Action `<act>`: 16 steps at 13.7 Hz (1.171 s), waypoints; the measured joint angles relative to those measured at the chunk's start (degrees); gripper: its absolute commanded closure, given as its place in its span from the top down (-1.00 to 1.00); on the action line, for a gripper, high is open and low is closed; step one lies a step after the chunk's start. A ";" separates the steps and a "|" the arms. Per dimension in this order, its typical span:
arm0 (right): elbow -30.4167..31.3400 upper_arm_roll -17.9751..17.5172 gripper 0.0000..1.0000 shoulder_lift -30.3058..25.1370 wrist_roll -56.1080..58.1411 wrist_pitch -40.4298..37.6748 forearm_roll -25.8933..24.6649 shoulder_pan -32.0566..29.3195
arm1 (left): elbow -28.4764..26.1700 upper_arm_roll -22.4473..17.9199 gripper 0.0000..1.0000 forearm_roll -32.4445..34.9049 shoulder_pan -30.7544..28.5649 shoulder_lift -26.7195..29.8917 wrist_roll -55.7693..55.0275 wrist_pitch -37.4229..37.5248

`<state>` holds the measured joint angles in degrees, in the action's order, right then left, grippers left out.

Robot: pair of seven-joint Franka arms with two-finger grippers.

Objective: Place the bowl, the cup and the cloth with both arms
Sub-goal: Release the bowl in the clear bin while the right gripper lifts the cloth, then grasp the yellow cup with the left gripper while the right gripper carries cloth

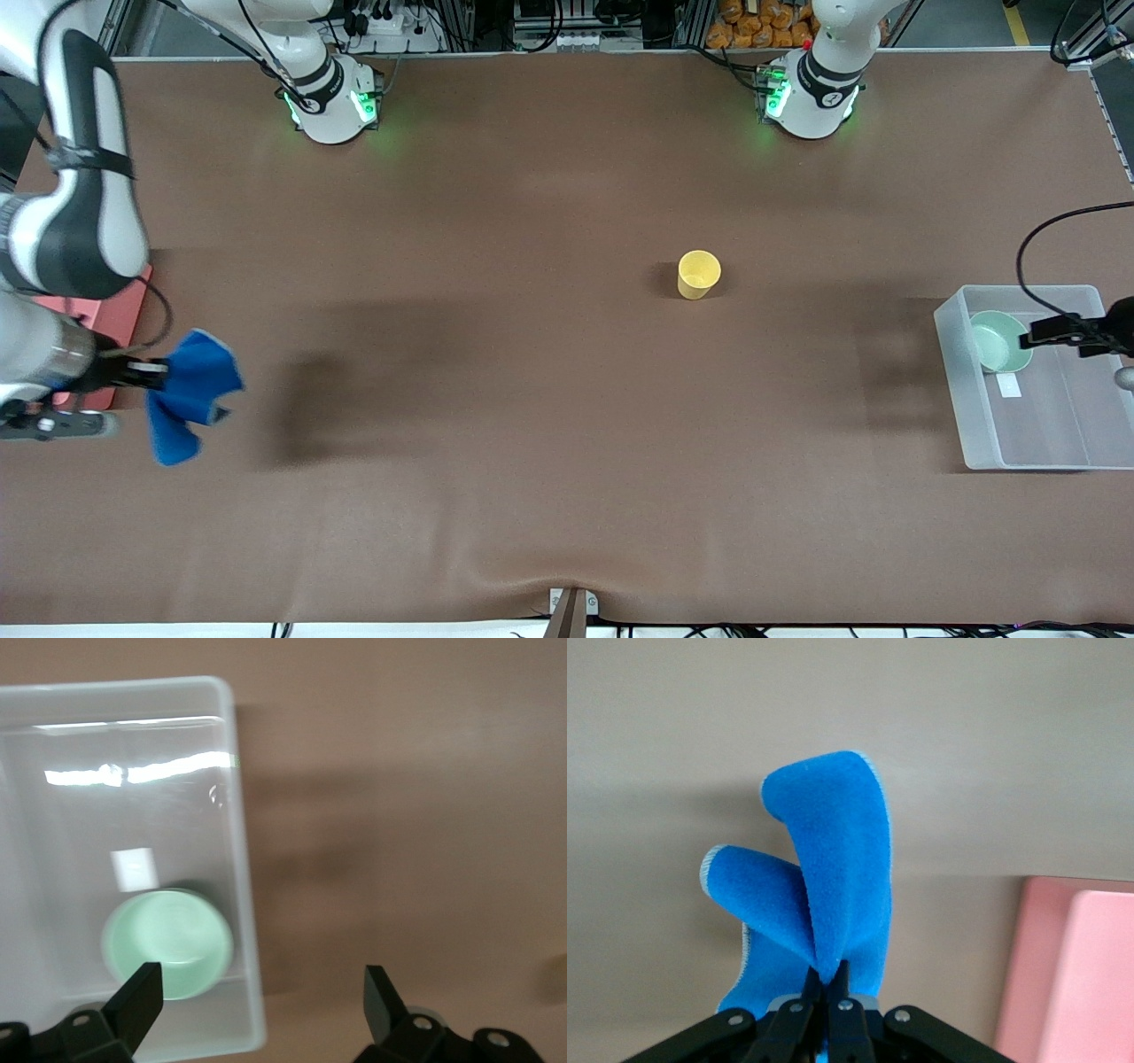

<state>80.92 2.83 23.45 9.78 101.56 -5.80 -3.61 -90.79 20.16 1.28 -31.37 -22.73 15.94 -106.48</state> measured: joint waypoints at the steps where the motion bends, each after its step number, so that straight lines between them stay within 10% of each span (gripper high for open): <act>1: -1.51 0.10 -1.00 -0.41 3.08 -1.99 -0.51 -1.64 | -0.25 2.57 1.00 0.00 0.04 -0.06 -3.62 0.42; 16: -5.79 0.36 -1.00 -0.71 31.83 -5.70 -8.97 -21.77 | -14.88 27.86 1.00 3.74 5.07 2.49 -36.66 -1.98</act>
<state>75.14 3.19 22.74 41.62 95.85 -14.77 -25.38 -105.67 48.02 5.02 -26.30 -20.25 -20.71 -108.45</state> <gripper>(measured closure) 0.965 0.000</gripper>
